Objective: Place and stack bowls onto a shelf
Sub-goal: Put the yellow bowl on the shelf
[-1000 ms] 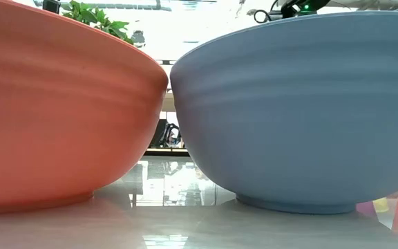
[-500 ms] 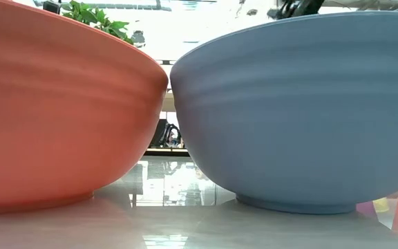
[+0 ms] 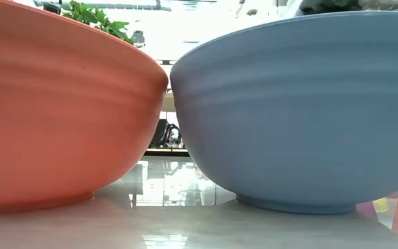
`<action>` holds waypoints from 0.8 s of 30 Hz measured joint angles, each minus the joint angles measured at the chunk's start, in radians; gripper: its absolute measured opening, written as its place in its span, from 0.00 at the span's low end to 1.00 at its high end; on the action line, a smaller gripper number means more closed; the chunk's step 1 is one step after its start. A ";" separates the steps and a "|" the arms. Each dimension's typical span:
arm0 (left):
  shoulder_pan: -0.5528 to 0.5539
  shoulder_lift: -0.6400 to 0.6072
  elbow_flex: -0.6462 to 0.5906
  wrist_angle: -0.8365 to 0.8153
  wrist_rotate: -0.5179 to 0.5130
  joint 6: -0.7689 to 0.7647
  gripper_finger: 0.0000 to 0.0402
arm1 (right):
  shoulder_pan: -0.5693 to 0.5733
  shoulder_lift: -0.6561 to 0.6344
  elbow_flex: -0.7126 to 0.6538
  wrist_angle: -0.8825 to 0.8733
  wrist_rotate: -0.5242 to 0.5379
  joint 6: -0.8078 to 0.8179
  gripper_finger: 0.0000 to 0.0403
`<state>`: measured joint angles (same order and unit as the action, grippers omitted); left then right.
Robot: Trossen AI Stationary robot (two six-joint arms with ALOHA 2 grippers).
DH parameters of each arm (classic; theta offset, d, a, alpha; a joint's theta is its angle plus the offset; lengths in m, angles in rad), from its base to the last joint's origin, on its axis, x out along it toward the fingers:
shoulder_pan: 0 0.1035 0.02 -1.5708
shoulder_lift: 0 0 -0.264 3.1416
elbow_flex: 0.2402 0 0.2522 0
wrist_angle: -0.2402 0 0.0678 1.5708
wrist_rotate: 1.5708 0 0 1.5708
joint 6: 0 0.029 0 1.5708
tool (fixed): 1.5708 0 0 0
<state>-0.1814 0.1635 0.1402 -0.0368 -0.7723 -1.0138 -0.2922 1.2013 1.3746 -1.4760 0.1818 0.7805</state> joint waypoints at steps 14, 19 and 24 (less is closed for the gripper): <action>0.000 0.000 0.000 -0.005 0.000 -0.002 0.35 | 0.361 -0.044 -0.479 0.424 -0.049 0.402 0.43; 0.000 0.000 0.000 -0.008 0.002 -0.002 0.35 | 0.380 -0.036 -0.558 0.430 -0.060 0.427 0.43; 0.000 0.000 0.000 -0.021 0.016 -0.031 0.35 | 0.383 -0.035 -0.621 0.530 -0.082 0.432 0.43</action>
<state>-0.1815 0.1635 0.1402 -0.0582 -0.7564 -1.0448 0.0910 1.1662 0.7534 -0.9460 0.0994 1.2126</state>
